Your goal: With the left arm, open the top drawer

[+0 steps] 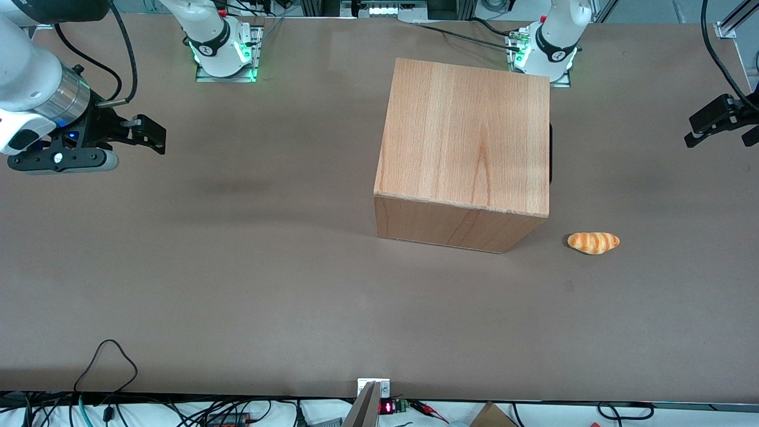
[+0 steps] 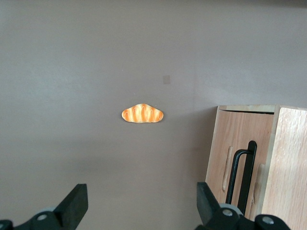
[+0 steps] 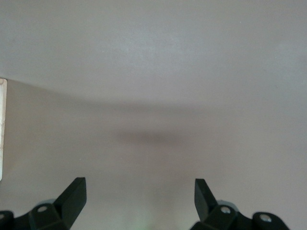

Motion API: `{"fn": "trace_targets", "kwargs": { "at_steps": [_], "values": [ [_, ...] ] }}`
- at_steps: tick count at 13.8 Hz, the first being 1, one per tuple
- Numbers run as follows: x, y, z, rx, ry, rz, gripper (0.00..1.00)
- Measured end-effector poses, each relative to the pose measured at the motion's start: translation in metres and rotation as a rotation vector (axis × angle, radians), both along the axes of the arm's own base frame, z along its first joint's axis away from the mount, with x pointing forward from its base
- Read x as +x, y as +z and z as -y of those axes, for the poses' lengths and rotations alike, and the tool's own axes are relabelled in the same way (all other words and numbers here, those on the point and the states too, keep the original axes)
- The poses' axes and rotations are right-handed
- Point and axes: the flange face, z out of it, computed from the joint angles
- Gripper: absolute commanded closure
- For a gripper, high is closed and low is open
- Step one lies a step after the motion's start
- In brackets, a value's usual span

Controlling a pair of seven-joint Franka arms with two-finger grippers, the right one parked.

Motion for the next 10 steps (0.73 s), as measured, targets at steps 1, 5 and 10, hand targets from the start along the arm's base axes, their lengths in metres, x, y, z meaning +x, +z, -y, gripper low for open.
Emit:
{"fn": "trace_targets", "kwargs": {
  "at_steps": [1,5,10],
  "values": [
    [0.0,0.0002,0.0002,0.0,-0.001,0.0,0.0],
    [0.0003,0.0015,0.007,0.0,-0.013,0.003,0.0],
    [-0.0002,-0.0027,0.0088,-0.017,-0.014,-0.014,0.0]
  ]
}}
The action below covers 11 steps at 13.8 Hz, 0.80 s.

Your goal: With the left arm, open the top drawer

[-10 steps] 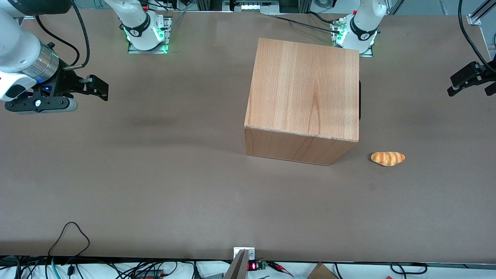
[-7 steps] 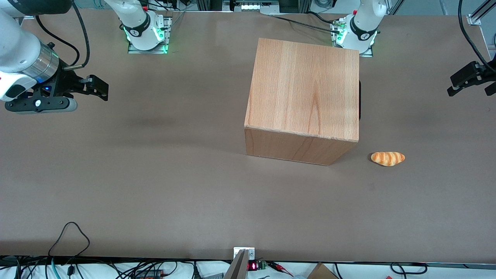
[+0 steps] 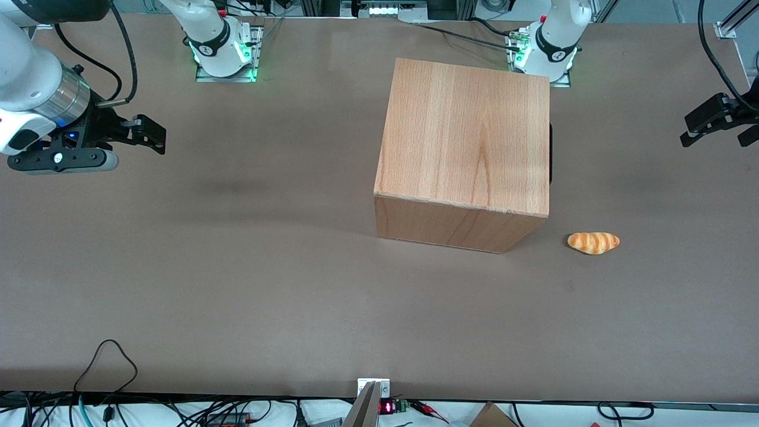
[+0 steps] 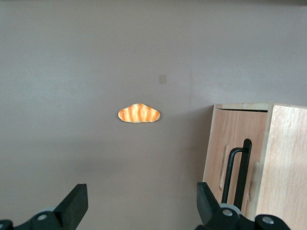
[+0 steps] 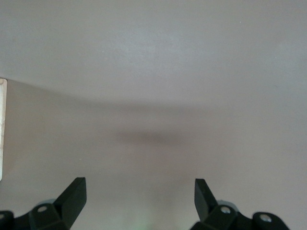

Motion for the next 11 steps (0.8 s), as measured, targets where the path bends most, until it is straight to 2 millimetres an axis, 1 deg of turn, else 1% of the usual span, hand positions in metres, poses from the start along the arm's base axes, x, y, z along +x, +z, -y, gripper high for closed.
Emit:
{"fn": "trace_targets", "kwargs": {
  "at_steps": [2,7,11],
  "values": [
    [0.001,-0.013,0.004,-0.013,-0.008,-0.032,0.0],
    [0.002,-0.059,0.037,-0.071,-0.054,-0.121,0.0],
    [0.002,-0.093,0.044,-0.131,-0.048,-0.154,0.0]
  ]
}}
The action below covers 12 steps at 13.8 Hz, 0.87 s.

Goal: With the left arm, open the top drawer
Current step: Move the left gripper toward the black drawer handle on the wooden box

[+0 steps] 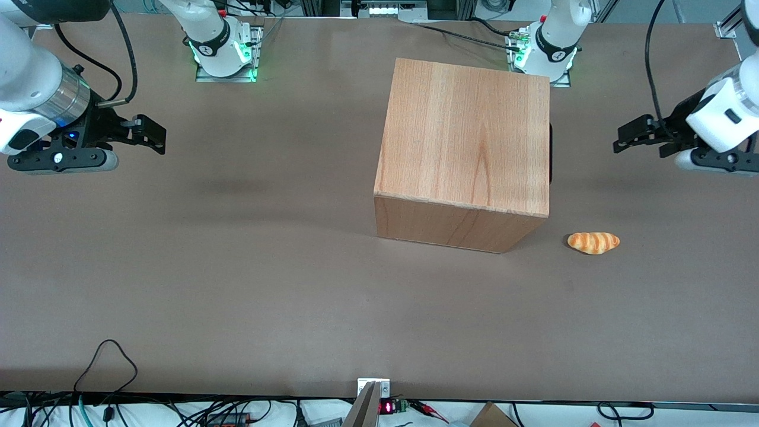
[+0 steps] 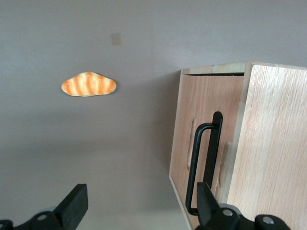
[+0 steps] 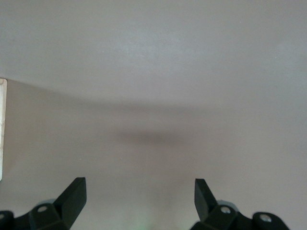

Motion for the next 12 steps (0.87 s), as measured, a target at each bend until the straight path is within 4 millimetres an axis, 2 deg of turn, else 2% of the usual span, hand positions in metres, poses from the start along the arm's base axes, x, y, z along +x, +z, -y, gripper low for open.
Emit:
{"fn": "trace_targets", "kwargs": {
  "at_steps": [7,12],
  "values": [
    [-0.005,-0.076,0.018,-0.062,0.02,-0.031,0.0],
    [-0.014,-0.112,0.036,-0.069,-0.009,-0.04,0.0]
  ]
}}
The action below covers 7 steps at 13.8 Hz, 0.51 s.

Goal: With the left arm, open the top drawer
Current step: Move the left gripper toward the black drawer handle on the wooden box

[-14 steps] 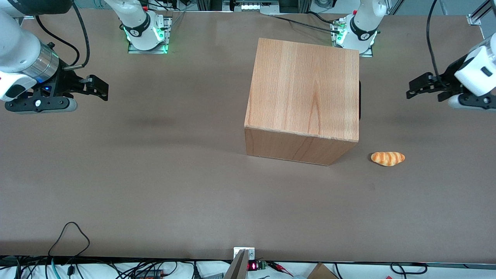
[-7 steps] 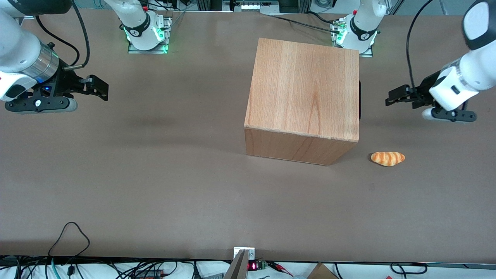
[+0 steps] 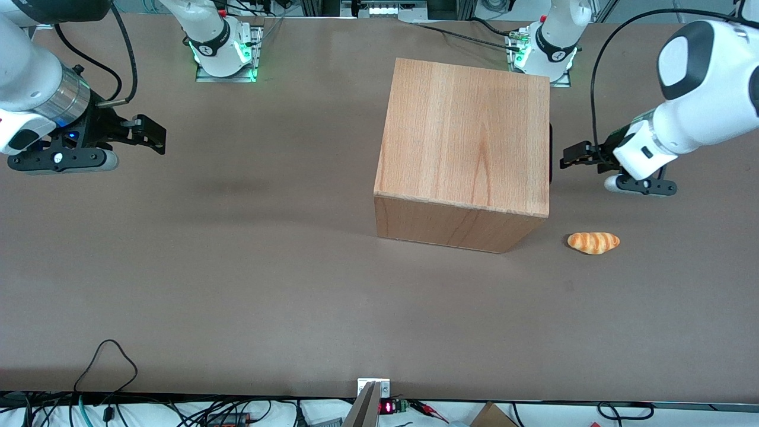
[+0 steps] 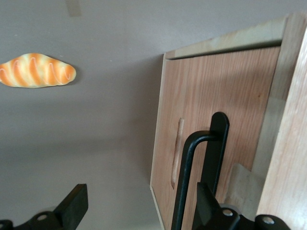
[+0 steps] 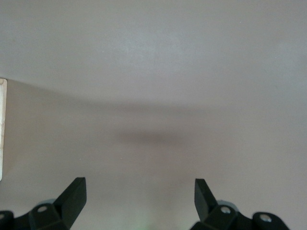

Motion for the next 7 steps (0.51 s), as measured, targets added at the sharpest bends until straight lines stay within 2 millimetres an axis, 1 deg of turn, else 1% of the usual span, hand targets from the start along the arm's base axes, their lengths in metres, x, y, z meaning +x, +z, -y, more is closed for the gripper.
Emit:
{"fn": "trace_targets", "kwargs": {
  "at_steps": [7],
  "values": [
    [-0.009,-0.024,0.007,0.003,-0.028,-0.01,0.0]
  ]
}}
